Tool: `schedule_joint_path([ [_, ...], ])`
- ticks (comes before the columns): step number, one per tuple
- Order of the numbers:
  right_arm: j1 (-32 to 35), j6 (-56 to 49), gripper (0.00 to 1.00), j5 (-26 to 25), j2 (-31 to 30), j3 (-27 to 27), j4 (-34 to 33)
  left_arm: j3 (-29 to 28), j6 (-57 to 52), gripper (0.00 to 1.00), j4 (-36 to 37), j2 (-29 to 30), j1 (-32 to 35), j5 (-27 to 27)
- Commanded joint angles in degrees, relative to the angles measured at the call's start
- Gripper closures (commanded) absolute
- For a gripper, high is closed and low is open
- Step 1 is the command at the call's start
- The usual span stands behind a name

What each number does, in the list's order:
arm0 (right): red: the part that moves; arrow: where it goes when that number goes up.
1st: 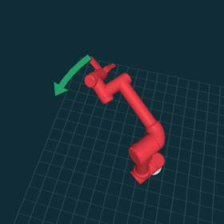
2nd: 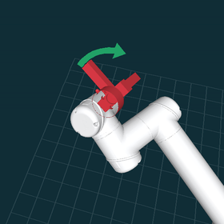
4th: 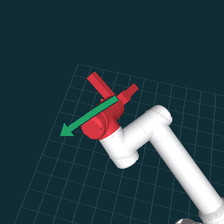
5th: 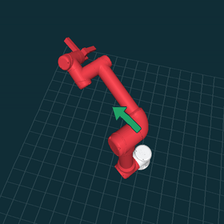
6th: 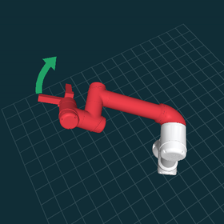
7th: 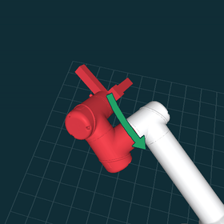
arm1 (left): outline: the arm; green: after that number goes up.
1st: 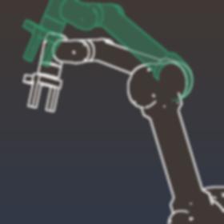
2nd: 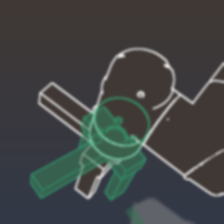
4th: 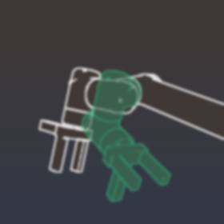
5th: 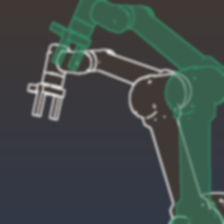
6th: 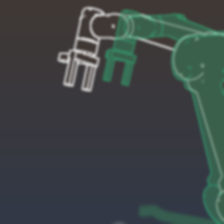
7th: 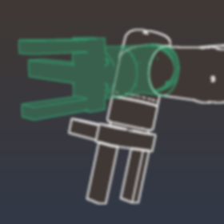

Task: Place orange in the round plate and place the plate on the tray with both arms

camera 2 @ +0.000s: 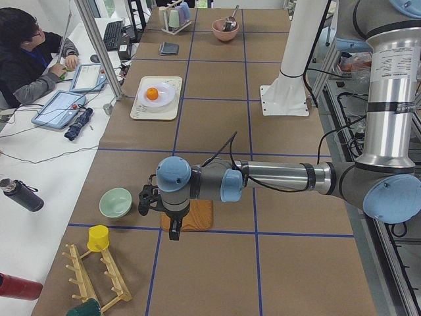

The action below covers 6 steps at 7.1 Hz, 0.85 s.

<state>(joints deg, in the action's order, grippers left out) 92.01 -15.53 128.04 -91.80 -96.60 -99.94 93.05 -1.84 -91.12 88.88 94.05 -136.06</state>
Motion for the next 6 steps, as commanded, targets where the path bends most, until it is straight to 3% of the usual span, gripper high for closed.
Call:
schedule_joint_path([
  [1, 0.1, 0.58, 0.0, -0.16, 0.39, -0.25, 0.01, -0.24, 0.35, 0.01, 0.33, 0.06, 0.0, 0.27],
  [6, 0.19, 0.58, 0.0, 0.27, 0.22, -1.48, 0.01, -0.33, 0.08, 0.01, 0.33, -0.99, 0.0, 0.36],
])
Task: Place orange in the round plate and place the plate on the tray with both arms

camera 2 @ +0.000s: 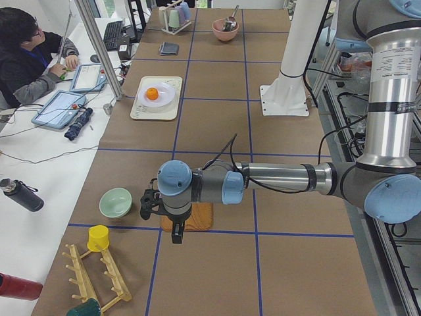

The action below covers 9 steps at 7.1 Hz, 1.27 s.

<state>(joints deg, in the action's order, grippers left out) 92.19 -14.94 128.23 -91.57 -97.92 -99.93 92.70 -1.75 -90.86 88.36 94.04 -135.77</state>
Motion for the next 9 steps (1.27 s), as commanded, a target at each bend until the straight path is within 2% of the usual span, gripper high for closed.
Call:
schedule_joint_path([
  [1, 0.0, 0.0, 0.0, 0.18, -0.02, -0.17, 0.0, 0.02, -0.01, 0.01, 0.07, -0.56, 0.0, 0.07],
  [9, 0.0, 0.0, 0.0, 0.44, 0.16, -1.49, 0.0, -0.07, -0.01, 0.01, 0.16, -0.64, 0.0, 0.33],
])
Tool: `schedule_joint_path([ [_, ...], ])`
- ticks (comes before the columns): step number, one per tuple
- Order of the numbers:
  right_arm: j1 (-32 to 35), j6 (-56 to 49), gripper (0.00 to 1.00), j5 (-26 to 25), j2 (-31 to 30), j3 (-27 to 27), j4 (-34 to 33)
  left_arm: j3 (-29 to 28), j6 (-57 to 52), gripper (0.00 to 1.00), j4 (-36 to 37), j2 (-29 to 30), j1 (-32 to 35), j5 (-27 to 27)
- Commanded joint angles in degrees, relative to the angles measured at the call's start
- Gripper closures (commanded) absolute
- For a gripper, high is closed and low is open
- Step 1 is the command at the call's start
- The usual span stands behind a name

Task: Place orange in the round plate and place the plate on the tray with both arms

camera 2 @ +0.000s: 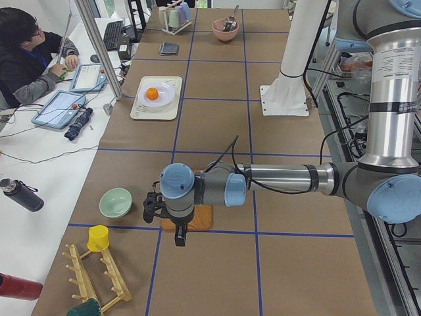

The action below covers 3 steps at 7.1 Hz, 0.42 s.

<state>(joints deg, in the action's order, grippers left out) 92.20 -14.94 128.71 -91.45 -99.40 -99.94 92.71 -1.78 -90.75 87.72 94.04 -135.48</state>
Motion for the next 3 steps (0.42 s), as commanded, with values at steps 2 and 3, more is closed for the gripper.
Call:
schedule_joint_path([
  [2, 0.0, 0.0, 0.0, -0.03, 0.13, -0.53, 0.0, -0.07, -0.15, 0.01, -0.04, -0.09, -0.09, 0.04],
  [3, 0.0, 0.0, 0.0, -0.03, 0.13, -0.62, 0.0, -0.07, -0.15, 0.01, -0.04, -0.09, -0.09, 0.04],
])
